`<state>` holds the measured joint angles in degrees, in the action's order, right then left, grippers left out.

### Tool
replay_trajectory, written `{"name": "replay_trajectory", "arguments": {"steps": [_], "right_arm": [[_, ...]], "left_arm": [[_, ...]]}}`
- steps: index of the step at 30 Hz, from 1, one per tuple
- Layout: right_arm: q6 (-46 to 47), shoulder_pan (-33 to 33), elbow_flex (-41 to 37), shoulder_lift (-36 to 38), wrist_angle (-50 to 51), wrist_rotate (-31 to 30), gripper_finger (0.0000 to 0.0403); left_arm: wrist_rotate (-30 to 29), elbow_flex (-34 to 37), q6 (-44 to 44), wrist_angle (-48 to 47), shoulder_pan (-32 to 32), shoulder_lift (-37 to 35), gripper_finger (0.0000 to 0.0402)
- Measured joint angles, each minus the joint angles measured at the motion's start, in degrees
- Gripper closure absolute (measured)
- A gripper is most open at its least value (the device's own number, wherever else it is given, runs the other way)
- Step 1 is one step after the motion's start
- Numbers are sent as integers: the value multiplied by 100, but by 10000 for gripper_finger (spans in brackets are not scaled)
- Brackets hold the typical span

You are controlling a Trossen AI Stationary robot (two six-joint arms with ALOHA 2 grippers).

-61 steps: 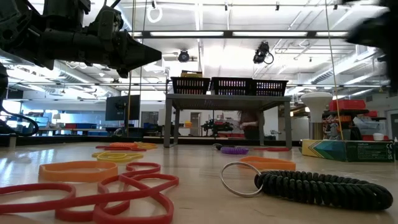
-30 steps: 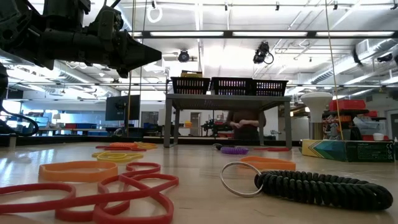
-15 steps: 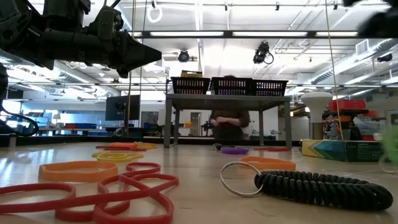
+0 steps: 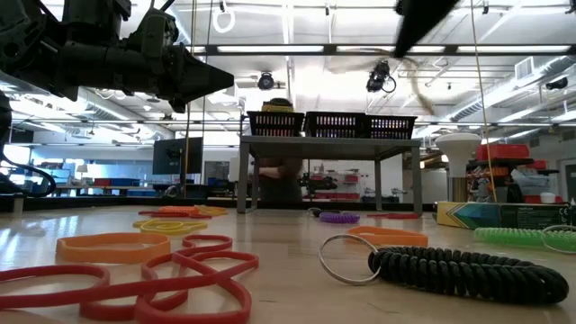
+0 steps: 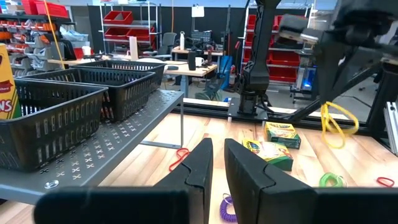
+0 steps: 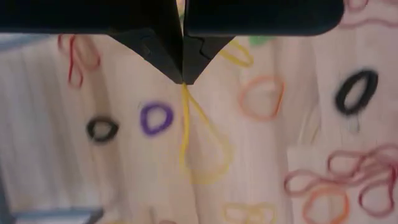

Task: Sort rubber bands into baskets
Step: Put the yellow rubber band into the middle black basket on the shelf

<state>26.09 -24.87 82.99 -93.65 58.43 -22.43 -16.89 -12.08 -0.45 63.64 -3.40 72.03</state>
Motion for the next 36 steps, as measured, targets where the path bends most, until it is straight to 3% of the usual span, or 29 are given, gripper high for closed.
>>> {"name": "replay_trajectory", "arguments": {"steps": [4,18,23,28,36], "right_arm": [[-324,258,133,0,-250,12,399],[-194,955,991,2,-119,-403,399],[-698,1833,1438,11,-41,-525,399],[-1538,2751,1577,17,-295,-1016,399],[-2148,3850,1550,-12,-621,-577,399]], "left_arm": [[-1,0,0,-2,0,-1,355],[0,0,0,0,0,-1,355],[-1,0,0,-1,0,-1,355],[-1,0,0,0,0,0,355],[-1,0,0,0,0,-2,355]]}}
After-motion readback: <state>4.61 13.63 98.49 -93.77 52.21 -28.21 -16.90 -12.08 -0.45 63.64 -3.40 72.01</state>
